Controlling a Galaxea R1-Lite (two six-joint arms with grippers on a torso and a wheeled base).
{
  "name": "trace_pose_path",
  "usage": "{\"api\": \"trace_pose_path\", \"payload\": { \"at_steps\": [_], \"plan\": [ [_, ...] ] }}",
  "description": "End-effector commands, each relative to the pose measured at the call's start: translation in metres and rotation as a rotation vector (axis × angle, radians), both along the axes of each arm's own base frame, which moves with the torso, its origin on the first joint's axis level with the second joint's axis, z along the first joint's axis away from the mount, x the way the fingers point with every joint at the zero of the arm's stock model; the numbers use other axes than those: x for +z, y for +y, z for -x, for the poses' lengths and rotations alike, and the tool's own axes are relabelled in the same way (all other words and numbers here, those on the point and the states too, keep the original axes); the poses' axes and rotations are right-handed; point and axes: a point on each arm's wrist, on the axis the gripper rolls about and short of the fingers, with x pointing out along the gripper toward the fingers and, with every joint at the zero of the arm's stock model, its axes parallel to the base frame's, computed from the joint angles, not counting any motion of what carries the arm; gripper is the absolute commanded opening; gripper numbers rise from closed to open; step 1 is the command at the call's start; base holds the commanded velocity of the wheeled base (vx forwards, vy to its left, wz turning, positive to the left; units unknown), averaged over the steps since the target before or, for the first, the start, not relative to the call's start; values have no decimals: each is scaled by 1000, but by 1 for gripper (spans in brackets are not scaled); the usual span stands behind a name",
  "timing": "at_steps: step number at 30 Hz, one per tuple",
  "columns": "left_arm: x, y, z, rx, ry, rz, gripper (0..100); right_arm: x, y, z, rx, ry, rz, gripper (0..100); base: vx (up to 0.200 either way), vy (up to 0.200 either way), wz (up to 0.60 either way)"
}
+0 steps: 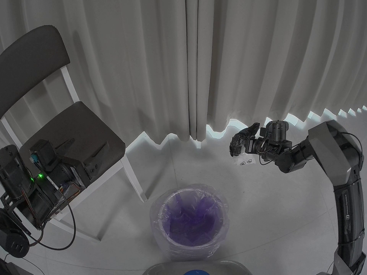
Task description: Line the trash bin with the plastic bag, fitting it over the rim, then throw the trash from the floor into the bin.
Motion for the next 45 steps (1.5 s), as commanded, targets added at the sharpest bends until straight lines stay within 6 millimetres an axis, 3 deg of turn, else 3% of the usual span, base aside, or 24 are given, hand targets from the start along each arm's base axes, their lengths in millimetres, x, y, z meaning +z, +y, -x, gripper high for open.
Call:
{"api": "trace_pose_path", "payload": {
  "at_steps": [1, 12, 18, 31, 45],
  "plan": [
    [5, 7, 16, -16, -32, 14, 100, 75, 18, 50, 68, -114, -7, 0, 0, 0, 0],
    [-12, 27, 46, -74, -12, 18, 100, 118, 33, 106, 137, -251, 12, 0, 0, 0, 0],
    [-7, 32, 60, -65, -68, 32, 100, 135, 36, 129, 146, -308, 1, 0, 0, 0, 0],
    [-5, 32, 68, -78, -90, 29, 100, 122, 49, 132, 169, -290, 33, 0, 0, 0, 0],
    [-5, 28, 69, -110, -93, 35, 100, 113, 71, 150, 230, -299, 46, 0, -200, 0, 0]
  ]
}}
